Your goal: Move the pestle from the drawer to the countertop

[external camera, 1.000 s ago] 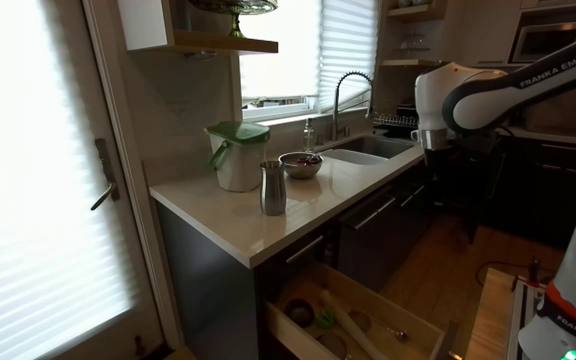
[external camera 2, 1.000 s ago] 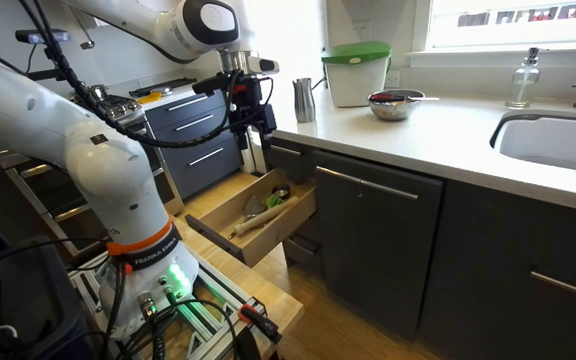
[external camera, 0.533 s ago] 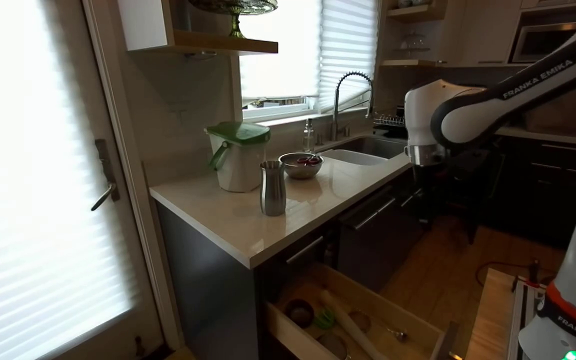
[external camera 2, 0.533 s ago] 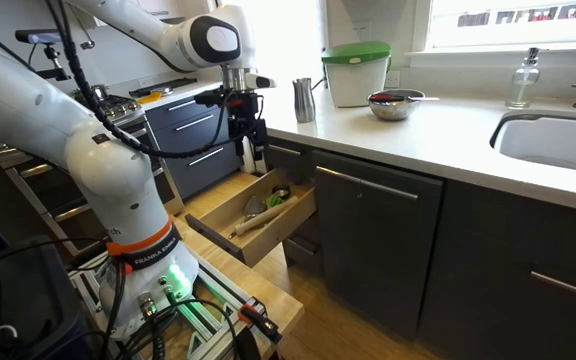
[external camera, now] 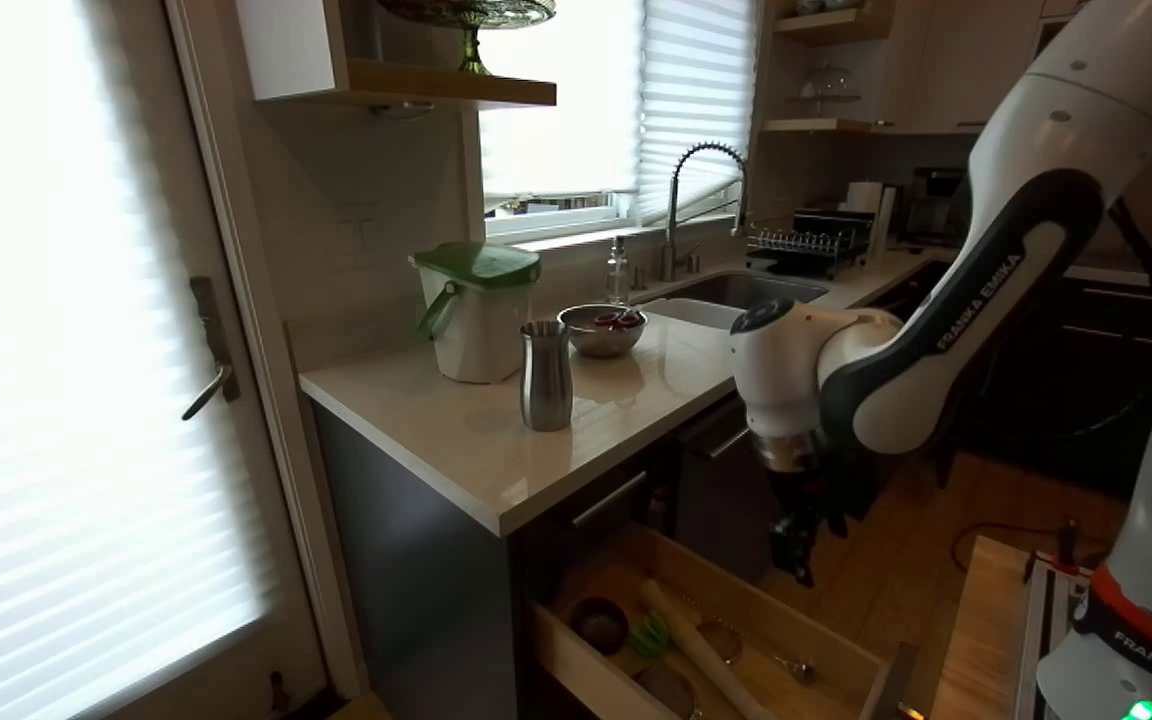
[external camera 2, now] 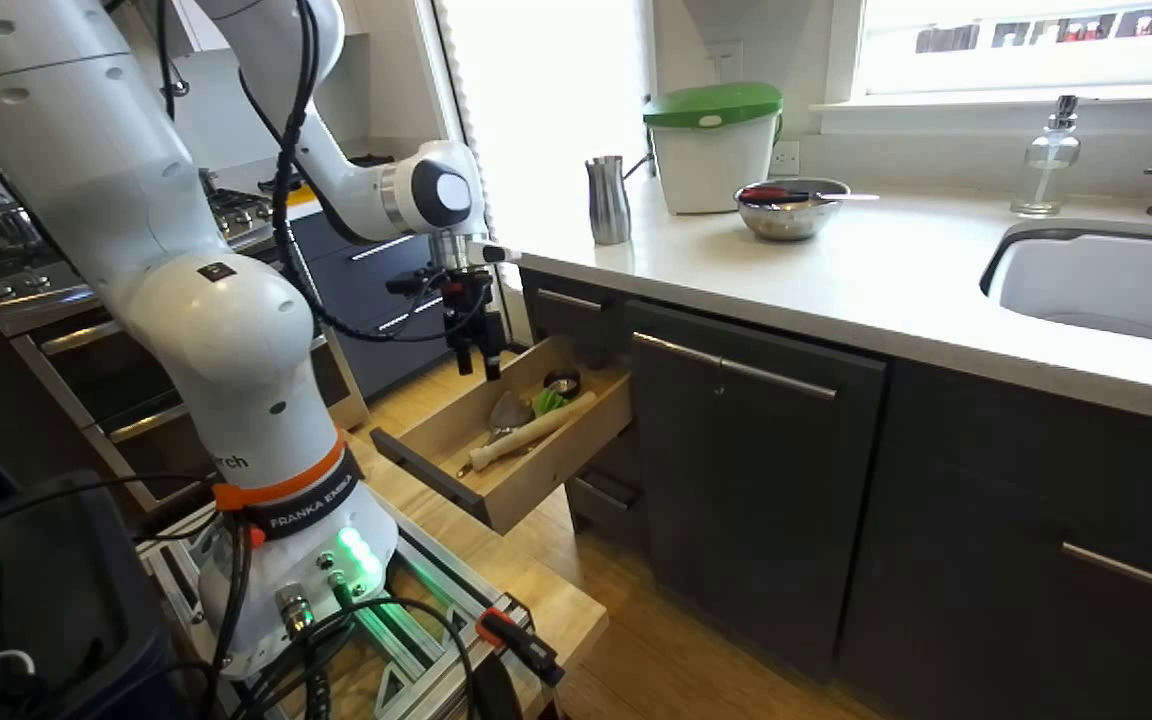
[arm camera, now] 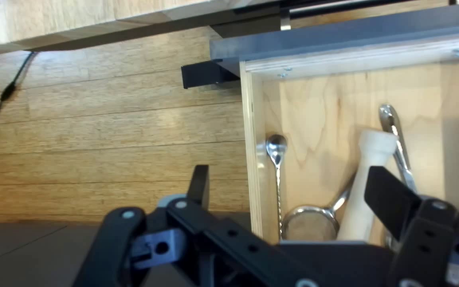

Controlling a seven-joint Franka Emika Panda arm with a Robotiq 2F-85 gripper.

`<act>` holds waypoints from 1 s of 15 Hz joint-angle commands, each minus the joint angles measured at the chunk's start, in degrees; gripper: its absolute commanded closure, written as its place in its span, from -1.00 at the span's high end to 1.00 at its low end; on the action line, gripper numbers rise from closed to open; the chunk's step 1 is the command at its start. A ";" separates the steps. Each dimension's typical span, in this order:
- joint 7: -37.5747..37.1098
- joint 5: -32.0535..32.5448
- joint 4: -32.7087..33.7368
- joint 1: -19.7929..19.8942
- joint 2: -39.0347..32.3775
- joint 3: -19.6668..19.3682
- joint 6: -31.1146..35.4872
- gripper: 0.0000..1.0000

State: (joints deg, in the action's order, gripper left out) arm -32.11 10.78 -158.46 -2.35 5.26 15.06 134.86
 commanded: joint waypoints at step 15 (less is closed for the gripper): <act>6.38 -10.52 9.89 -4.09 -31.60 -6.98 18.25 1.00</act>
State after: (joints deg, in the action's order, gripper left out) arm -29.11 4.74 -154.33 -4.16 -16.69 9.56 153.00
